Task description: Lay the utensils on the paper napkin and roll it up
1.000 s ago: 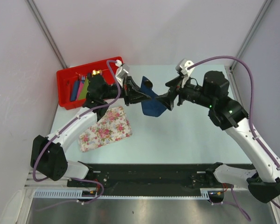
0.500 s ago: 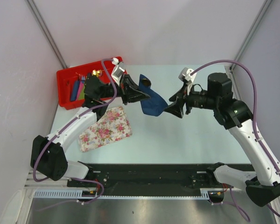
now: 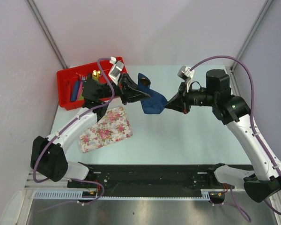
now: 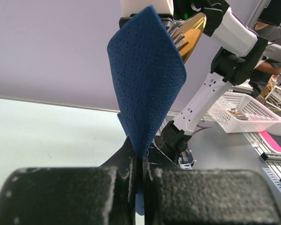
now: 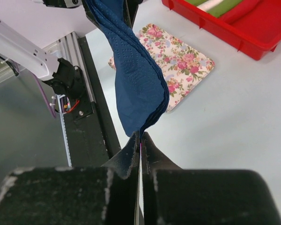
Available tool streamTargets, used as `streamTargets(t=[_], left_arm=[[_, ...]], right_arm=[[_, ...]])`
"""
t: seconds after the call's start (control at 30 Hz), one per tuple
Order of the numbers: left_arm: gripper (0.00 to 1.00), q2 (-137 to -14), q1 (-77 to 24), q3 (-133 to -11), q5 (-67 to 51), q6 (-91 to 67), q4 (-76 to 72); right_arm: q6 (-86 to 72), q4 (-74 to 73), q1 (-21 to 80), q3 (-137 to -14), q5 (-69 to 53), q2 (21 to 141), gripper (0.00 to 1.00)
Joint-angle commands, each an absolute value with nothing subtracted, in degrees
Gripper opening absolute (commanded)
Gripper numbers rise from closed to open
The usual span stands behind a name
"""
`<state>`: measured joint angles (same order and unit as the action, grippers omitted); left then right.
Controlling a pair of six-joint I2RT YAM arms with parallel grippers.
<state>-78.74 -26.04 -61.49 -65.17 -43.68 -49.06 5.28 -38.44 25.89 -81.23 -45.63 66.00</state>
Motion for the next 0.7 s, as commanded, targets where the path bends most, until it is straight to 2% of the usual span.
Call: streamTargets(t=[0.0,0.2,0.43,0.67], left_arm=[[0.00,-75.9,-26.3,-61.4,-65.2,-47.4,-54.9],[0.00,-75.9,-26.4,-62.3,-64.1,-57.0,-63.5],[0.00,-75.4,-28.1,-62.3,-63.7,-58.3,-64.0],[0.00,-75.6,-30.1,-62.0,-63.0,-58.6,-64.4]], right_arm=[[5.8,-35.5,25.6,-82.5,-48.2,65.1,0.00],[11.1,-34.7,24.3,-78.7,-46.1,65.3,0.00],[7.8,-22.7,24.9,-77.4,-46.8,69.1,0.00],[6.8,-18.8,26.5,-76.5,-47.2,70.9,0.00]])
